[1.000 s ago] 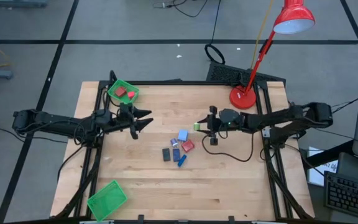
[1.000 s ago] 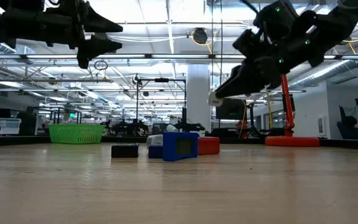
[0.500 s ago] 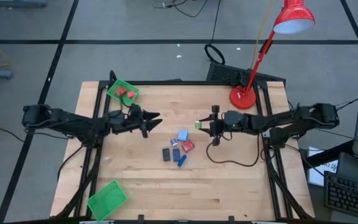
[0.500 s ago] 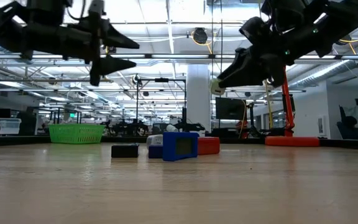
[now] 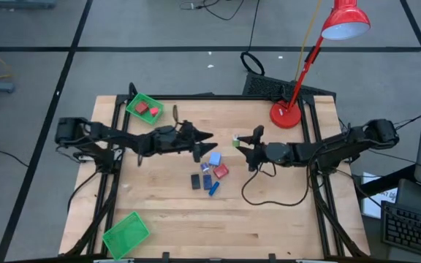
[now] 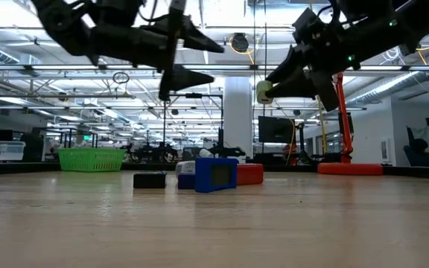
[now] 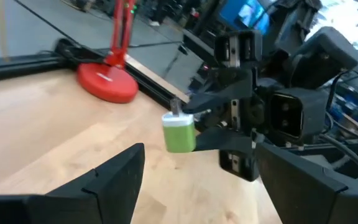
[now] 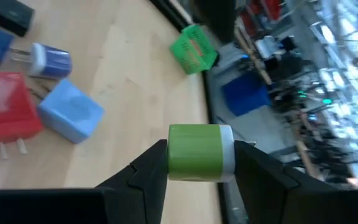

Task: Pick & Place Office items
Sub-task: Put the green charger adapter into the top green basket

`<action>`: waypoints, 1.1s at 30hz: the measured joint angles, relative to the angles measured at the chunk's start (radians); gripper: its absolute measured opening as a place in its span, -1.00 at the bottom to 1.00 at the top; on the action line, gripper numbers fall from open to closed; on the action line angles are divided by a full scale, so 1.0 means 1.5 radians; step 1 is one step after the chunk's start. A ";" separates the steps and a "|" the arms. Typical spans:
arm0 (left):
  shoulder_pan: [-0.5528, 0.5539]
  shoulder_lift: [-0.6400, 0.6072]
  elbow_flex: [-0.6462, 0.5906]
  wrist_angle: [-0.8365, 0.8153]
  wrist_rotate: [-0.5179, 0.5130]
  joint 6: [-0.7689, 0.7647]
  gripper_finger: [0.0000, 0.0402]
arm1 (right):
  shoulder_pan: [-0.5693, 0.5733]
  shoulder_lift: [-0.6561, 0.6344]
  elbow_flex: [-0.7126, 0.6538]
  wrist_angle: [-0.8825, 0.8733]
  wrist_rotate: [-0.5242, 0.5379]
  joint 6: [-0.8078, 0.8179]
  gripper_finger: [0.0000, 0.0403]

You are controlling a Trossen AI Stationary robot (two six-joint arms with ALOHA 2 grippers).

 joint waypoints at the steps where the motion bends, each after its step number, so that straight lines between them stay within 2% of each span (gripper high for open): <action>1: 0.000 0.014 0.013 0.000 0.005 0.000 0.52 | 0.006 0.000 0.000 0.007 0.012 -0.008 -0.23; 5: 0.000 0.065 0.058 -0.001 0.011 0.013 0.48 | 0.030 0.000 0.000 0.044 0.063 -0.043 -0.26; 16: -0.007 0.153 0.142 0.001 0.012 0.015 0.43 | 0.059 0.000 0.000 0.089 0.060 -0.060 -0.24; 22: -0.009 0.166 0.167 0.001 0.013 0.013 0.45 | 0.060 0.000 0.000 0.089 0.060 -0.059 -0.24; 33: -0.021 0.171 0.169 0.006 -0.001 0.006 0.36 | 0.060 0.000 0.000 0.097 0.039 -0.046 -0.25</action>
